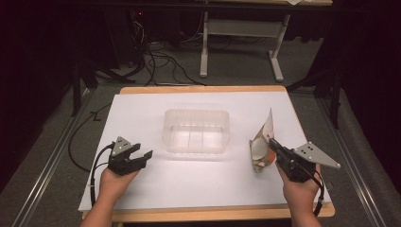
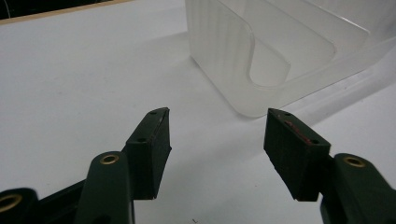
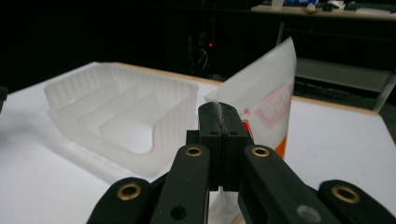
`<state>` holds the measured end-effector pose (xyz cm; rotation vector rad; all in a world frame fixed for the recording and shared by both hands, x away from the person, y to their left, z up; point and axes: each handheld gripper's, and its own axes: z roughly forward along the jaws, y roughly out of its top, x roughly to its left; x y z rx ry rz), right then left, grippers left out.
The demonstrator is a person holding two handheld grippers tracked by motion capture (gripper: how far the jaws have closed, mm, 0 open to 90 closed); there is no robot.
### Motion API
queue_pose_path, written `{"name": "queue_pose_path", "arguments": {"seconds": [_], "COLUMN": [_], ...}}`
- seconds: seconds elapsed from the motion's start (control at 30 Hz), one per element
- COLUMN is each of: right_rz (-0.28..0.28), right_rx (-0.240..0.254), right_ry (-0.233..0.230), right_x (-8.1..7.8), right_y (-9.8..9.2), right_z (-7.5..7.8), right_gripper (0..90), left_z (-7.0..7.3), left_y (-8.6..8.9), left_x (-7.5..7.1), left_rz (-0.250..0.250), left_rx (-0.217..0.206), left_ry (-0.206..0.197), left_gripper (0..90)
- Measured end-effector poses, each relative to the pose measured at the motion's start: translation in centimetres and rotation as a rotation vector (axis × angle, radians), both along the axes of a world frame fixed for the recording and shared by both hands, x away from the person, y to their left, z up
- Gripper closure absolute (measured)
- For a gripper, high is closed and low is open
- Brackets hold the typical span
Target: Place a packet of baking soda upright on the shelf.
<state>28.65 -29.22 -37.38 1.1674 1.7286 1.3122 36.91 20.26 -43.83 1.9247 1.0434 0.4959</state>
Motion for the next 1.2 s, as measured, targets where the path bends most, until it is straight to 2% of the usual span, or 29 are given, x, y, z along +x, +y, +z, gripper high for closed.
{"name": "queue_pose_path", "arguments": {"seconds": [0.2, 0.3, 0.37, 0.47, 0.5, 0.67, 0.73, 0.93, 1.2], "right_rz": [-0.017, -0.023, -0.027, -0.022, -0.018, 0.000, 0.013, 0.046, 0.087], "right_rx": [0.043, 0.048, 0.038, 0.066, 0.082, 0.085, 0.074, 0.101, 0.129], "right_ry": [-0.041, -0.069, -0.081, -0.100, -0.115, -0.171, -0.188, -0.230, -0.238], "right_x": [1.4, 2.2, 2.4, 2.4, 2.3, 1.9, 1.8, 2.4, 4.4], "right_y": [0.1, 0.2, 0.3, 0.3, 0.3, 0.9, 1.5, 3.6, 7.2], "right_z": [1.8, 3.4, 4.2, 5.3, 5.8, 8.2, 9.2, 11.1, 11.7], "right_gripper": [90.0, 90.0, 90.0, 90.0, 90.0, 90.0, 90.0, 90.0, 90.0], "left_z": [0.0, 0.0, 0.1, 0.1, 0.1, 0.1, 0.1, 0.2, 0.3], "left_y": [0.0, 0.0, 0.1, 0.2, 0.2, 0.1, 0.1, 0.2, 0.3], "left_x": [-0.1, 0.0, 0.0, 0.0, 0.0, 0.0, 0.0, -0.1, -0.1], "left_rz": [-0.001, -0.001, 0.002, 0.003, 0.003, 0.003, 0.003, 0.004, 0.007], "left_rx": [-0.002, -0.004, -0.007, -0.011, -0.012, -0.012, -0.013, -0.015, -0.026], "left_ry": [-0.005, -0.004, -0.006, -0.008, -0.008, -0.010, -0.009, -0.010, -0.016], "left_gripper": [41.3, 41.2, 41.3, 41.2, 41.2, 41.2, 41.2, 41.2, 41.2]}}
